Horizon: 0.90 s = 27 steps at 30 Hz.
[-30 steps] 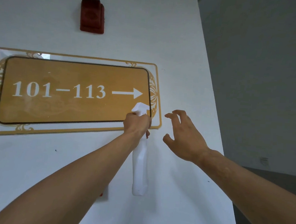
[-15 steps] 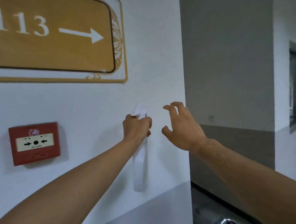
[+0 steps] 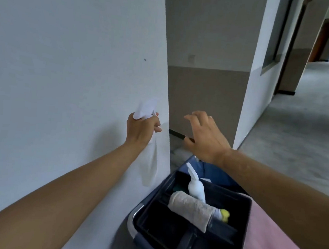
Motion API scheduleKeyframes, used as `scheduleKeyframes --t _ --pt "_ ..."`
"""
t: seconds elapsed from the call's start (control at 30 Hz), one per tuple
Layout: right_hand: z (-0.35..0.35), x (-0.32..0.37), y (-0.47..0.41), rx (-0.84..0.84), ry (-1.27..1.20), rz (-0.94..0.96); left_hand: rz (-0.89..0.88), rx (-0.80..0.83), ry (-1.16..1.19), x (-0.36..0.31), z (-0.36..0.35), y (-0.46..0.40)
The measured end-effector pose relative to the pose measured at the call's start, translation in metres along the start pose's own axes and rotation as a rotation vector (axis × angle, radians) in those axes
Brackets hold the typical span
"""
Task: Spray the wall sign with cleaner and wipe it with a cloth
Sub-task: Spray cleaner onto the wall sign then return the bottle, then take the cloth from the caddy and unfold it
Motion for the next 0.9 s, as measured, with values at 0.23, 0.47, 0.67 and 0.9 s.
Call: scheduleKeyframes --t 0.23,0.47,0.67,0.9 --pt "-0.095 -0.064 0.034 0.167 -0.008 -0.060 0.095 0.165 -0.141 0.113 -0.033 0.021" --pt "-0.185 -0.097 0.082 0.327 0.049 -0.145 0.244 0.279 -0.180 0.218 -0.046 0.054" --pt "-0.220 -0.114 0.115 0.343 0.027 -0.270 0.307 0.265 -0.138 0.262 -0.051 0.071" --pt "-0.235 -0.124 0.146 0.351 0.056 -0.294 0.218 0.228 -0.097 0.261 -0.069 0.064"
Point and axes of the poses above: each hand's wrist, its own y-axis away from the middle knuckle, its own z-axis out of the back of the hand, x = y × z, the point moved 6 cm from there along -y, towards the middle knuckle, and after that the axes turned 14 degrees about -y, right-handed, at the moved point
